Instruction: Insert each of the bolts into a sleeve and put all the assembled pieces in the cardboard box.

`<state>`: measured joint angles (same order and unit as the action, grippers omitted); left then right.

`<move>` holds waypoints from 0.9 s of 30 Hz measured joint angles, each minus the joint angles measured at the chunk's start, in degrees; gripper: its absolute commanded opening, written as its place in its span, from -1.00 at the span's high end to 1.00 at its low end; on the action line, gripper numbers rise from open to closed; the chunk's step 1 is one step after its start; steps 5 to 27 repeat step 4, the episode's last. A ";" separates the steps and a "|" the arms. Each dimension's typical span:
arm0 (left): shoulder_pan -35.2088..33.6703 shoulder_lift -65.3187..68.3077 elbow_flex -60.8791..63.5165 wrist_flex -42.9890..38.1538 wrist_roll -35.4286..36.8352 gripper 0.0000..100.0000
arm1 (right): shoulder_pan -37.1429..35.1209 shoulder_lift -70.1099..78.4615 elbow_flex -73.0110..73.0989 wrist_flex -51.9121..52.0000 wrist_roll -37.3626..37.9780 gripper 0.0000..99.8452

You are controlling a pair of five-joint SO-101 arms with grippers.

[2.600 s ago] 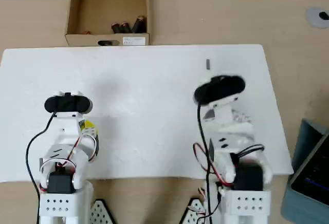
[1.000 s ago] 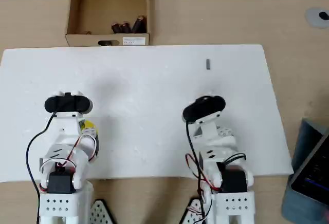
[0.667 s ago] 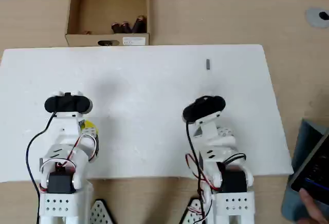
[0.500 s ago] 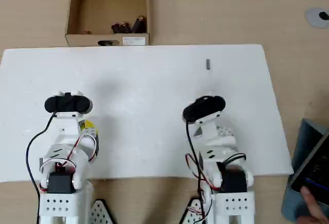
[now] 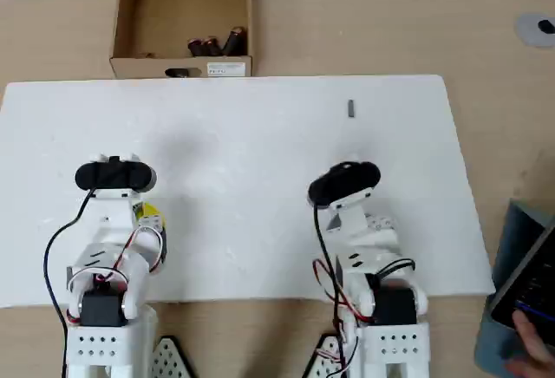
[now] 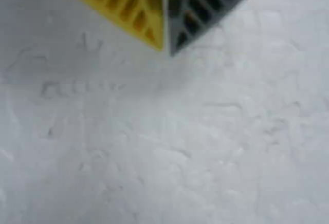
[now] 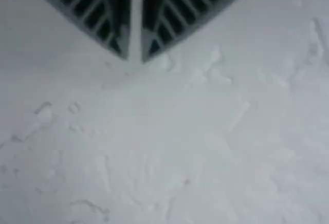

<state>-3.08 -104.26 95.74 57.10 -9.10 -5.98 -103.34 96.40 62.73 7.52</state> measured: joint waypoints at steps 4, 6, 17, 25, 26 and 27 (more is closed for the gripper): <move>0.00 0.00 0.00 0.00 0.00 0.99 | 0.00 0.00 0.00 0.00 0.00 0.98; 0.00 0.00 0.00 0.00 0.00 0.99 | 0.00 0.00 0.00 0.00 0.00 0.98; 0.00 0.00 0.00 0.00 0.00 0.99 | 0.00 0.00 0.00 0.00 0.00 0.98; 0.00 0.00 0.00 0.00 0.00 0.99 | 0.00 0.00 0.00 0.00 0.00 0.98; 0.00 0.00 0.00 0.00 0.00 0.99 | 0.00 0.00 0.00 0.00 0.00 0.98; 0.00 0.00 0.00 0.00 0.00 0.99 | 0.00 0.00 0.00 0.00 0.00 0.98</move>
